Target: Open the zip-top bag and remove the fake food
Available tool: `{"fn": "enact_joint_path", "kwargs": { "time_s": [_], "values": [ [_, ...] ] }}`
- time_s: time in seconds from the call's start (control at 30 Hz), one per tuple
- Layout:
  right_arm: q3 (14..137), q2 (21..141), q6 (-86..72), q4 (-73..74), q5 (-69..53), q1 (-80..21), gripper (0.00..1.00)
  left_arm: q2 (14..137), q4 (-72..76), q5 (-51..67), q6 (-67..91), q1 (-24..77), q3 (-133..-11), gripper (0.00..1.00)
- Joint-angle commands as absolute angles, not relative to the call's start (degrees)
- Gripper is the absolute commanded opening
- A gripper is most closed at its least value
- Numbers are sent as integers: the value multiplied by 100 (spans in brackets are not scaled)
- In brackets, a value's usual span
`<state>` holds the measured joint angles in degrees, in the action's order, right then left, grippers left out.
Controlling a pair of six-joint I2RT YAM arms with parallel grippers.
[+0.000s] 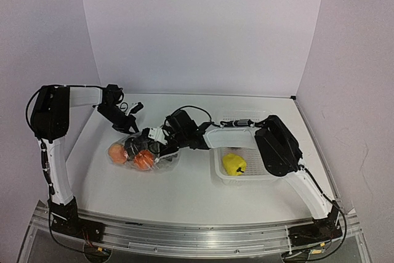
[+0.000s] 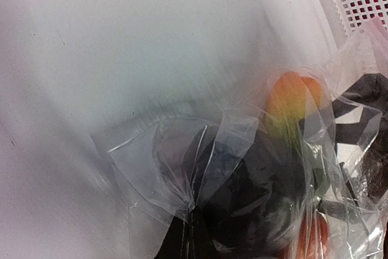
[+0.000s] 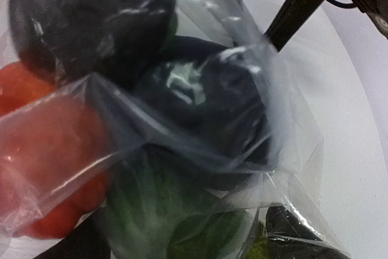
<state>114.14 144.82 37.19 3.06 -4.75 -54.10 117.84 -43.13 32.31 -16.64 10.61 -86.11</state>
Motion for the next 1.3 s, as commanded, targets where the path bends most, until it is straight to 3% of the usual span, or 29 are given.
{"fn": "enact_joint_path", "kwargs": {
  "time_s": [0.0, 0.2, 0.4, 0.7, 1.1, 1.17, 1.27],
  "values": [
    [11925, 14932, 3118, 1608, -190, -5298, 84, 11823, -4550, 3614, -1928, 1110, -8650, 0],
    [12422, 15154, 2756, 2867, -448, -5224, 83, 11881, -4618, 3881, -1987, 1101, -8695, 0],
    [11711, 14637, 2625, 3044, -610, -5287, 62, 11892, -4636, 3911, -1901, 1053, -8791, 0],
    [10082, 13238, 2126, 3041, -649, -5400, 64, 11745, -4050, 3081, -1292, 767, -8861, 0],
    [10225, 13539, 1925, 2962, -10, -5570, 74, 11529, -3899, 3191, -1333, 772, -8572, 0],
    [10195, 13601, 1945, 2962, 0, -5556, 69, 11523, -3881, 3254, -1336, 773, -8553, 0],
    [10180, 13644, 1843, 2955, 240, -5556, 40, 11524, -3853, 3317, -1309, 768, -8564, 0]
  ]
}}
